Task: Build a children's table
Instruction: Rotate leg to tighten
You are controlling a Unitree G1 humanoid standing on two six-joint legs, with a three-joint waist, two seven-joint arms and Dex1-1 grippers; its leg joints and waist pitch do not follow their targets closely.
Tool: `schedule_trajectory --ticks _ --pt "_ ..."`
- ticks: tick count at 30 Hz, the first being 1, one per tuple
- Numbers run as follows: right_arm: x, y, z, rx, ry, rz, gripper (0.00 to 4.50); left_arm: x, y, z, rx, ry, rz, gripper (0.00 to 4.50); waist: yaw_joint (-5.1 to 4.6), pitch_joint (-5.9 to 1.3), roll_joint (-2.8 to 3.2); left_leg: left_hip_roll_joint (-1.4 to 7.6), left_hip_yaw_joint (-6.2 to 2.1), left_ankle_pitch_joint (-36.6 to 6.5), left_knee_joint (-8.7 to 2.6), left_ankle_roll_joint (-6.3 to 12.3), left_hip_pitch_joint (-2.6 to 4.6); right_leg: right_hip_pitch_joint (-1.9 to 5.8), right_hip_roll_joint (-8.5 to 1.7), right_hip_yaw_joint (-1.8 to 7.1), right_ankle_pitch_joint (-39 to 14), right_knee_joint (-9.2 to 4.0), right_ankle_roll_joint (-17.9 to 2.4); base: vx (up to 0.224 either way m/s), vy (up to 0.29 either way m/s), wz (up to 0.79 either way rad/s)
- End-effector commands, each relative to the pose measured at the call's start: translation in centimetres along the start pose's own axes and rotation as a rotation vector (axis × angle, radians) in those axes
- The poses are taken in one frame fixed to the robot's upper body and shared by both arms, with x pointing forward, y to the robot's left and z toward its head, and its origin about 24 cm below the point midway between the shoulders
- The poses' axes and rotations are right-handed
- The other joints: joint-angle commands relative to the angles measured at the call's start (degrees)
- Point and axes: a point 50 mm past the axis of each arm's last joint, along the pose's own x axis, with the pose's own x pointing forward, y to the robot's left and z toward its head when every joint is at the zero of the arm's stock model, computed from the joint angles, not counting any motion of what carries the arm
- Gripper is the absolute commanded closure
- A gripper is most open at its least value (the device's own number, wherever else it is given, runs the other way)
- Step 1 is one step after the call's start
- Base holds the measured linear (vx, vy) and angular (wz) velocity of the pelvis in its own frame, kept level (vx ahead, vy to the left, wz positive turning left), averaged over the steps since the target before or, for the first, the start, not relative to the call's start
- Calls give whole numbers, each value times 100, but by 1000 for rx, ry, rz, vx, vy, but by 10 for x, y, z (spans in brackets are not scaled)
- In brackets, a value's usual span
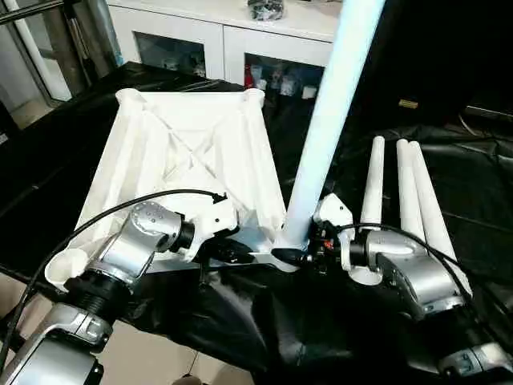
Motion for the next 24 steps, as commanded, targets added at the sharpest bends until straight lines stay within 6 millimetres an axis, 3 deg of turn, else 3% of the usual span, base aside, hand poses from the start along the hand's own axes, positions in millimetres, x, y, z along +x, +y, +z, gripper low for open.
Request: schedule_trajectory --ticks 1,4,5,6,8,11,17,18,19,24 --pt "12 -4 -12 68 37 -115 173 11 5 8 -18 -33 75 450 -45 -298 21 130 16 -917 -400 49 87 273 -385 222 -448 -374 -1301 0 0 0" --pt "21 -16 -19 158 50 -298 174 17 13 13 -64 -46 178 450 -96 -282 22 119 0 -1229 -428 -138 93 260 -404 226 -1088 -423 -1208 0 0 0" --pt "26 -20 -21 191 54 -368 174 21 15 15 -89 -51 215 450 -126 -283 13 107 -23 -1265 -444 -225 72 286 -403 218 -1376 -446 -1089 0 0 0" --pt "28 -22 -22 210 57 -409 174 23 17 16 -106 -55 235 450 -162 -281 14 103 -31 -1310 -447 -256 91 263 -401 220 -1515 -472 -1025 0 0 0" --pt "33 -24 -23 253 52 -458 175 26 20 19 -129 -61 273 450 -203 -290 8 100 -34 -1289 -443 -238 74 270 -397 225 -1522 -471 -990 0 0 0" --pt "50 -27 -20 313 58 -573 175 41 27 30 -188 -74 377 450 -231 -272 23 83 -20 -1454 -436 -241 122 215 -381 227 -1771 -515 -986 0 0 0" --pt "67 -27 -6 265 27 -575 175 57 22 43 -184 -96 361 450 -203 -321 21 82 -12 -1086 -414 -94 71 276 -373 220 -952 -452 -1083 0 0 0" --pt "66 -28 -2 270 9 -557 119 58 19 43 -165 -101 331 450 -201 -329 26 82 -9 -964 -408 -48 63 288 -367 219 -706 -426 -1135 0 0 0" --pt "65 -29 -1 266 3 -549 105 56 19 42 -160 -101 319 450 -196 -326 26 86 -8 -926 -409 -10 62 297 -365 215 -570 -419 -1176 0 0 0" --pt "57 -33 6 168 -30 -466 84 47 19 37 -133 -110 293 450 -196 -344 25 87 0 -848 -392 76 51 322 -372 211 -342 -396 -1278 0 0 0"
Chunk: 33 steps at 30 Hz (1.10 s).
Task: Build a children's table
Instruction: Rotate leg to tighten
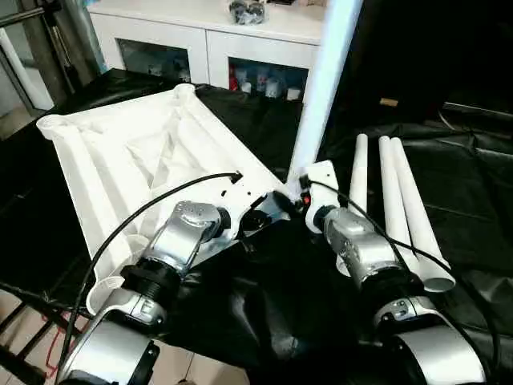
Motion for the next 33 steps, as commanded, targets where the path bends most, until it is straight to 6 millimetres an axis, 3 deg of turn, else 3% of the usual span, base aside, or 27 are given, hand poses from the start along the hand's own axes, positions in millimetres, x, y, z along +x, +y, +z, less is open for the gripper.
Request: schedule_trajectory --ticks 1,7,12,18,22,24,33 --pt "-1 10 -8 -25 26 136 84 1 -10 12 45 -77 -99 450 11 -342 25 97 12 -842 -353 160 22 312 -374 216 -276 -367 -1307 0 0 0" --pt "-21 0 -5 -98 -3 322 84 -15 -13 4 120 -80 -253 450 44 -356 21 106 24 -591 -327 395 3 334 -367 208 251 -306 -1443 0 0 0" --pt "-50 -4 -10 -166 44 576 84 -33 -16 -9 197 -37 -425 450 77 -338 39 128 28 -732 -333 446 32 321 -354 200 92 -332 -1478 0 0 0" --pt "-60 -1 -12 -183 71 668 84 -40 -13 -14 207 2 -470 450 170 -318 34 150 28 -1013 -354 229 54 279 -378 209 -511 -362 -1366 0 0 0" --pt "-62 5 -13 -174 77 711 109 -44 -11 -16 214 10 -487 450 174 -326 27 142 24 -906 -356 218 47 279 -375 206 -421 -350 -1345 0 0 0" --pt "-61 8 -13 -161 81 725 142 -45 -10 -17 210 13 -481 450 178 -333 30 142 28 -849 -348 224 49 278 -372 204 -295 -334 -1386 0 0 0" --pt "-61 14 -18 -140 97 734 171 -44 -10 -19 209 13 -462 450 190 -338 36 136 28 -818 -340 206 41 285 -381 203 -261 -331 -1375 0 0 0"
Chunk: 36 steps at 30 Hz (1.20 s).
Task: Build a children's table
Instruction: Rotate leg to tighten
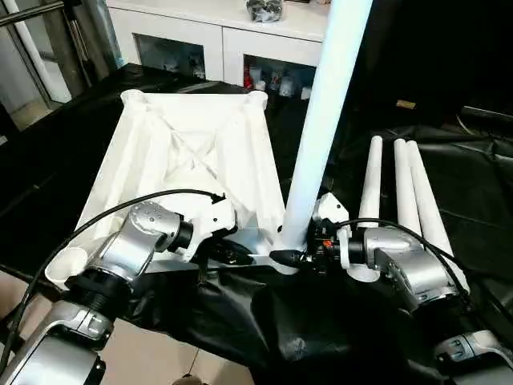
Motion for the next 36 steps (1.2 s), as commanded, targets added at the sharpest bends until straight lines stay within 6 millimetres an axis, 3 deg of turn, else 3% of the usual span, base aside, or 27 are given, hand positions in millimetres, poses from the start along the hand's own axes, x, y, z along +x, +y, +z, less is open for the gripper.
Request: schedule_trajectory --ticks 1,4,8,10,12,14,17,18,21,24,29,34,36 --pt "8 8 -4 19 1 32 172 9 -2 7 21 -22 -16 450 -26 -347 28 129 17 -816 -367 181 77 309 -380 216 -268 -334 -1369 0 0 0" --pt "13 -5 -10 59 4 -139 173 14 4 8 -21 -43 69 450 -52 -334 42 125 15 -904 -378 94 80 290 -385 221 -394 -348 -1354 0 0 0" --pt "16 -16 -13 89 14 -290 173 17 9 11 -49 -57 131 450 -125 -303 32 105 -9 -1289 -412 -102 91 283 -392 226 -1251 -437 -1171 0 0 0" --pt "26 -33 -14 193 6 -526 173 28 21 18 -105 -55 279 450 -210 -289 39 88 -13 -1354 -419 -156 84 264 -383 228 -1411 -447 -1152 0 0 0" --pt "33 -36 -13 232 4 -590 174 33 25 21 -134 -56 340 450 -236 -295 37 76 -32 -1448 -413 -218 96 277 -401 221 -1745 -480 -1074 0 0 0" --pt "37 -38 -12 249 7 -634 174 38 28 25 -152 -61 376 450 -245 -309 34 84 -22 -1341 -405 -153 98 258 -380 231 -1533 -474 -1070 0 0 0" --pt "46 -39 -10 257 19 -709 174 47 31 34 -182 -76 428 450 -230 -329 18 78 -11 -1127 -390 -79 73 289 -376 229 -1131 -441 -1129 0 0 0" --pt "52 -38 -9 266 13 -710 139 53 29 39 -181 -90 425 450 -228 -337 20 82 -3 -1006 -384 -52 69 292 -368 225 -857 -412 -1202 0 0 0" --pt "59 -36 -6 270 1 -687 104 61 24 47 -165 -115 390 450 -220 -350 23 80 4 -889 -372 45 64 309 -364 219 -497 -383 -1303 0 0 0" --pt "60 -36 1 206 -14 -650 71 59 20 44 -127 -114 347 450 -214 -333 22 82 11 -980 -379 100 68 302 -377 220 -602 -405 -1309 0 0 0" --pt "49 -35 8 120 -64 -509 71 48 15 33 -104 -103 280 450 -228 -333 13 96 6 -1030 -386 168 57 318 -380 223 -684 -410 -1269 0 0 0" --pt "29 -28 8 31 -80 -319 71 32 8 22 -48 -84 167 450 -195 -363 14 114 14 -692 -357 379 48 330 -368 216 -26 -332 -1425 0 0 0" --pt "17 -23 6 11 -73 -222 71 23 4 17 -26 -77 98 450 -183 -357 -14 105 21 -682 -352 441 47 339 -359 213 42 -333 -1444 0 0 0"
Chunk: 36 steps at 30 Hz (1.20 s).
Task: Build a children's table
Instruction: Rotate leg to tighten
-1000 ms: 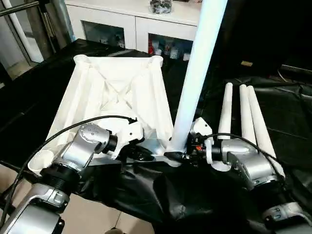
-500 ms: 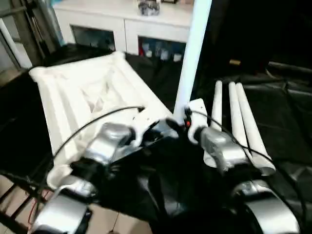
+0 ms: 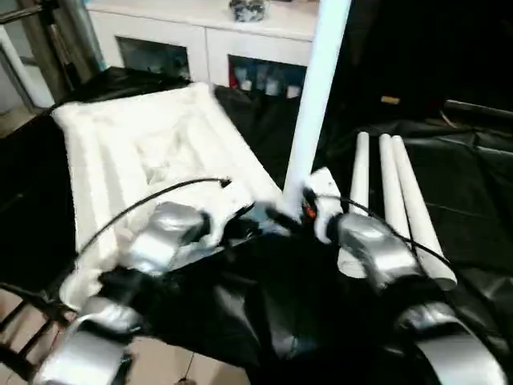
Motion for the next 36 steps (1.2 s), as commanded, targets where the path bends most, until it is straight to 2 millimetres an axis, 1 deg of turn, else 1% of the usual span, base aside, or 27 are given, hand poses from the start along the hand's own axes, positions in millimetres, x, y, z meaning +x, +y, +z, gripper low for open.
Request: schedule_trajectory --ticks 1,2,3,4,5,6,7,9,11,13,15,17,19,20,22,23,24,25,26,27,28,29,30,31,33,35,36 --pt "-5 6 0 -4 6 109 71 5 -13 7 51 -39 -145 450 10 -356 6 124 23 -652 -334 473 52 332 -373 217 42 -303 -1466 0 0 0" --pt "-10 7 -1 -8 14 157 71 1 -13 4 66 -28 -165 450 34 -350 18 132 31 -716 -336 459 75 315 -369 212 -42 -316 -1480 0 0 0" --pt "-14 8 -1 -12 20 187 85 -1 -13 3 76 -21 -177 450 41 -345 18 136 31 -755 -341 456 74 315 -365 209 -93 -320 -1483 0 0 0" --pt "-17 10 -2 -16 29 214 85 -3 -13 1 77 -12 -187 450 62 -334 15 139 32 -812 -347 421 64 325 -360 204 -199 -325 -1457 0 0 0" --pt "-19 10 -2 -19 34 232 85 -5 -13 1 78 -8 -195 450 66 -322 15 147 32 -892 -358 372 64 308 -373 206 -358 -336 -1431 0 0 0" --pt "-20 11 -3 -20 39 242 107 -5 -13 0 79 -7 -200 450 74 -330 9 147 31 -952 -355 319 74 307 -384 209 -475 -344 -1410 0 0 0" --pt "-23 12 -3 -22 50 269 107 -7 -13 -1 83 -5 -216 450 73 -322 18 143 27 -971 -361 301 70 303 -382 210 -535 -349 -1396 0 0 0" --pt "-27 14 -3 -22 62 300 120 -10 -13 -2 90 3 -235 450 86 -322 9 142 26 -1008 -363 261 74 303 -382 215 -651 -359 -1354 0 0 0" --pt "-28 15 -3 -22 68 316 136 -11 -13 -4 92 11 -244 450 103 -321 -3 141 29 -991 -363 247 71 299 -382 219 -680 -363 -1328 0 0 0" --pt "-26 18 -3 -20 70 328 155 -12 -12 -4 96 15 -244 450 131 -335 0 141 27 -887 -357 237 75 297 -387 221 -571 -346 -1317 0 0 0" --pt "-25 20 -3 -15 70 332 160 -11 -12 -5 95 14 -242 450 131 -335 -4 137 28 -839 -355 237 72 295 -381 217 -470 -334 -1342 0 0 0" --pt "-24 21 -4 -11 70 333 168 -10 -12 -5 95 13 -235 450 131 -334 -5 132 28 -850 -353 228 69 296 -382 217 -502 -338 -1338 0 0 0" --pt "-18 22 -9 15 78 284 171 -5 -9 -4 76 10 -171 450 126 -329 -6 132 30 -867 -354 218 61 292 -395 221 -544 -347 -1340 0 0 0" --pt "-18 22 -10 17 79 279 172 -4 -9 -4 75 10 -166 450 125 -330 -5 132 23 -907 -361 181 73 293 -391 218 -625 -352 -1316 0 0 0" --pt "-9 13 -14 14 98 111 172 1 -5 -2 43 4 -100 450 116 -320 -5 131 20 -944 -369 147 74 285 -390 220 -725 -364 -1284 0 0 0" --pt "-7 11 -16 18 102 69 173 2 -4 -1 35 2 -87 450 94 -297 0 119 23 -1100 -379 61 88 255 -395 224 -1004 -398 -1248 0 0 0" --pt "-3 7 -17 33 104 4 173 5 -3 0 23 2 -60 450 61 -293 -18 104 -4 -1267 -401 -60 77 283 -403 221 -1482 -428 -1119 0 0 0" --pt "-2 5 -17 44 105 -27 174 6 -2 1 16 2 -45 450 41 -297 -1 106 -3 -1289 -400 -87 77 273 -410 229 -1539 -430 -1092 0 0 0" --pt "1 3 -18 64 106 -73 174 8 0 3 5 3 -18 450 23 -289 -2 105 -4 -1342 -401 -97 88 255 -407 230 -1619 -449 -1076 0 0 0" --pt "13 -2 -18 140 99 -203 174 19 6 10 -50 -9 102 450 -57 -273 16 97 -11 -1465 -408 -156 94 240 -388 228 -1762 -462 -1078 0 0 0" --pt "14 -2 -18 150 98 -217 175 21 7 11 -58 -10 118 450 -57 -273 16 97 -11 -1465 -408 -156 94 240 -388 228 -1762 -462 -1078 0 0 0" --pt "17 -2 -18 164 98 -237 175 23 7 12 -68 -12 140 450 -61 -282 8 90 -20 -1526 -403 -185 118 239 -387 223 -1895 -480 -1047 0 0 0" --pt "21 -1 -17 176 97 -270 175 28 7 15 -83 -18 162 450 -50 -292 3 91 -16 -1425 -397 -110 89 260 -393 233 -1764 -481 -1027 0 0 0" --pt "23 -1 -17 183 98 -286 175 29 7 16 -88 -21 171 450 -55 -293 2 88 -9 -1394 -392 -88 85 253 -389 237 -1699 -477 -1033 0 0 0" --pt "33 -1 -17 222 117 -411 175 42 4 26 -112 -49 205 450 -60 -317 -5 82 -8 -1240 -384 -84 82 264 -383 235 -1496 -449 -1069 0 0 0" --pt "38 -1 -17 215 127 -465 175 49 -1 33 -106 -70 181 450 -57 -325 15 84 -4 -1131 -381 -80 77 265 -379 227 -1246 -428 -1122 0 0 0" --pt "40 1 -15 210 114 -454 175 50 -3 34 -92 -74 167 450 -55 -323 9 81 -1 -1123 -382 -66 69 273 -374 224 -1186 -428 -1121 0 0 0"
